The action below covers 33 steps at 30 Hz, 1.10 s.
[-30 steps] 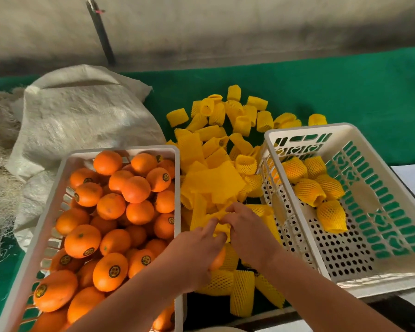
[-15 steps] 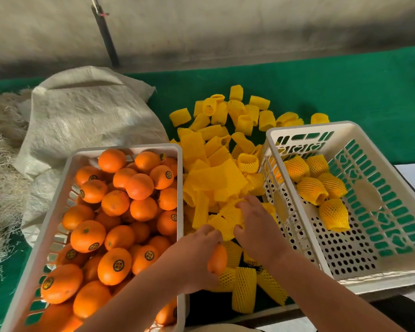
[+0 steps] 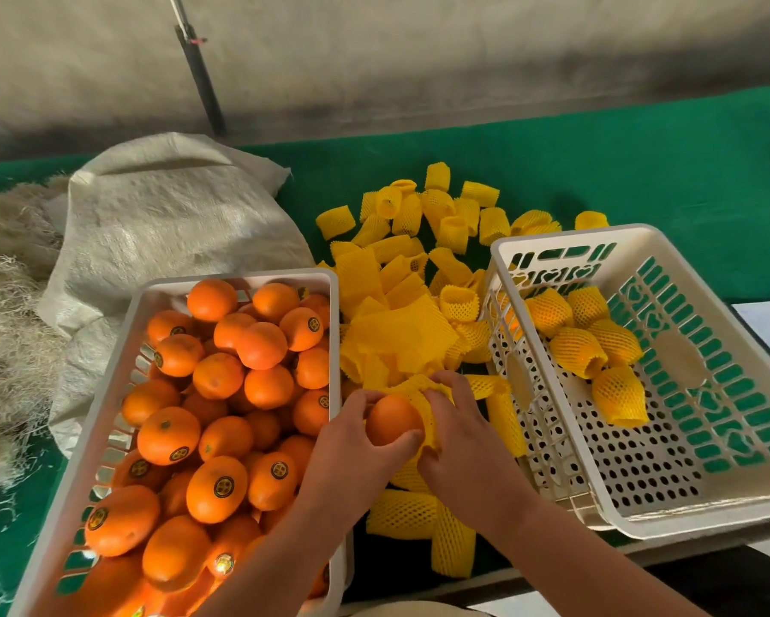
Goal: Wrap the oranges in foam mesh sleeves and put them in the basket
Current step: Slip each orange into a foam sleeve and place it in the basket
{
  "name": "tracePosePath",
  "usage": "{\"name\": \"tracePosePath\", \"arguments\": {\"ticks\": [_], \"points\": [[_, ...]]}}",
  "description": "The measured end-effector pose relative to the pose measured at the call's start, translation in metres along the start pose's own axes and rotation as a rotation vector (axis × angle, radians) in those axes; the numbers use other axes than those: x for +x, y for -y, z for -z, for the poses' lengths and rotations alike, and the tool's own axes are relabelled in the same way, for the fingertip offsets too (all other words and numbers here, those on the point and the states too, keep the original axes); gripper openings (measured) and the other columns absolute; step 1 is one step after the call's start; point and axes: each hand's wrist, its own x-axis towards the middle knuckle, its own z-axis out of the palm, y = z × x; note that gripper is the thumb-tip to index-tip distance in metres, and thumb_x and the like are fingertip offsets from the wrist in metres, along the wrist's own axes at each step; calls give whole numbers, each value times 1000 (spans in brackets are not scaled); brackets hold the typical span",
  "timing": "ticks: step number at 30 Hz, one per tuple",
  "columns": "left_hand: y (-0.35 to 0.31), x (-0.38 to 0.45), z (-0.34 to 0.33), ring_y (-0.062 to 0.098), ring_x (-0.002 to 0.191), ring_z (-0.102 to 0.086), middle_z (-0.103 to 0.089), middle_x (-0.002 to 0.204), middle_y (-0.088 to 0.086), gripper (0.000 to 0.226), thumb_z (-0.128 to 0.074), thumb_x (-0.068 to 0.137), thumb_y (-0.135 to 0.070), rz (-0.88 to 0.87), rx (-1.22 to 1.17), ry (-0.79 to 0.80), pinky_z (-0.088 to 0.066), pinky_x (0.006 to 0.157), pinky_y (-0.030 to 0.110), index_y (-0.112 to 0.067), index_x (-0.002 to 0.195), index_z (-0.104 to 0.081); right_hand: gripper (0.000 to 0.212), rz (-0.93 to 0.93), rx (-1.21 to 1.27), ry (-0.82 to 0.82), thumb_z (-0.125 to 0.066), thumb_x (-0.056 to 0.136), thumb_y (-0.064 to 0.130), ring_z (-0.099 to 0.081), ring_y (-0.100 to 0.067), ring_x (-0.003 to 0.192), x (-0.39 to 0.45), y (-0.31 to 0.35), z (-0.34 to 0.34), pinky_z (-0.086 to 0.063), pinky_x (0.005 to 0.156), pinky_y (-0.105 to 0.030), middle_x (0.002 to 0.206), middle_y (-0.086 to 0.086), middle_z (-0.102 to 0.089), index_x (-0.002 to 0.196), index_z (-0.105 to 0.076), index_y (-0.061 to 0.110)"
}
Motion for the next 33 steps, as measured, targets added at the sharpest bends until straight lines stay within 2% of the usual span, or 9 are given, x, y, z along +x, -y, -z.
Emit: {"name": "tracePosePath", "arguments": {"ticks": [5, 10, 16, 19, 22, 25, 28, 31, 33], "points": [[0, -10, -6, 2, 92, -66, -58, 114, -26, 64, -78, 74, -68, -45, 51, -23, -60, 71, 17, -48, 124, -45, 55, 28, 30, 1, -70, 97, 29, -58, -11, 111, -10, 8, 1, -42, 74, -4, 162, 20, -8, 144, -41, 28], [-1, -12, -2, -14, 103, -57, -60, 116, -26, 66, -81, 74, -54, -61, -71, 86, -53, 70, 9, -49, 130, -46, 53, 48, 54, -7, -69, 97, 28, -58, -11, 106, -18, 14, 8, -42, 73, -4, 161, 23, -8, 142, -40, 31], [-6, -17, -12, -6, 97, -64, -63, 109, -28, 61, -77, 67, -69, -90, -40, -258, -53, 68, 11, -57, 116, -43, 52, 164, 46, -46, -61, 94, 17, -53, 3, 109, -29, 37, 13, -43, 86, -2, 160, 23, -16, 141, -42, 32], [0, -16, -16, 2, 108, -57, -52, 118, -24, 67, -75, 70, -68, -128, 65, -401, -52, 83, 23, -49, 125, -42, 64, 217, 62, -28, -57, 96, 22, -47, 8, 120, -36, 44, 16, -40, 93, -1, 159, 25, -17, 154, -35, 36], [5, -16, -12, 6, 116, -51, -47, 124, -19, 71, -79, 70, -58, -165, 65, -443, -54, 89, 33, -45, 130, -43, 61, 297, 66, -30, -60, 93, 30, -52, 4, 112, -41, 44, 25, -48, 82, -7, 156, 24, -24, 151, -41, 41], [7, -17, -5, 3, 110, -59, -55, 119, -26, 77, -84, 66, -47, -175, 13, -403, -59, 73, 23, -57, 125, -36, 51, 236, 205, -132, -68, 89, 42, -56, -8, 112, -48, 43, 33, -52, 78, -16, 144, 20, -36, 137, -53, 45], [7, -18, -3, -8, 110, -58, -52, 120, -37, 90, -88, 63, -33, -196, -41, -352, -54, 59, 10, -65, 124, -31, 74, 58, 315, -259, -73, 82, 62, -51, -11, 125, -42, 44, 38, -50, 89, -21, 144, 18, -37, 146, -41, 42], [2, -22, -10, -4, 107, -56, -41, 122, -48, 89, -85, 70, -33, -203, -51, -314, -55, 60, 11, -71, 123, -25, 107, -44, 327, -148, -70, 72, 79, -34, 3, 141, -28, 48, 39, -40, 106, -23, 150, 25, -31, 157, -12, 50], [2, -23, -14, -5, 106, -55, -39, 122, -50, 90, -87, 76, -29, -240, 1, -302, -52, 62, 9, -72, 123, -23, 115, -79, 349, -88, -71, 67, 80, -28, 8, 142, -23, 52, 36, -34, 112, -22, 153, 26, -28, 156, -1, 57]]}}
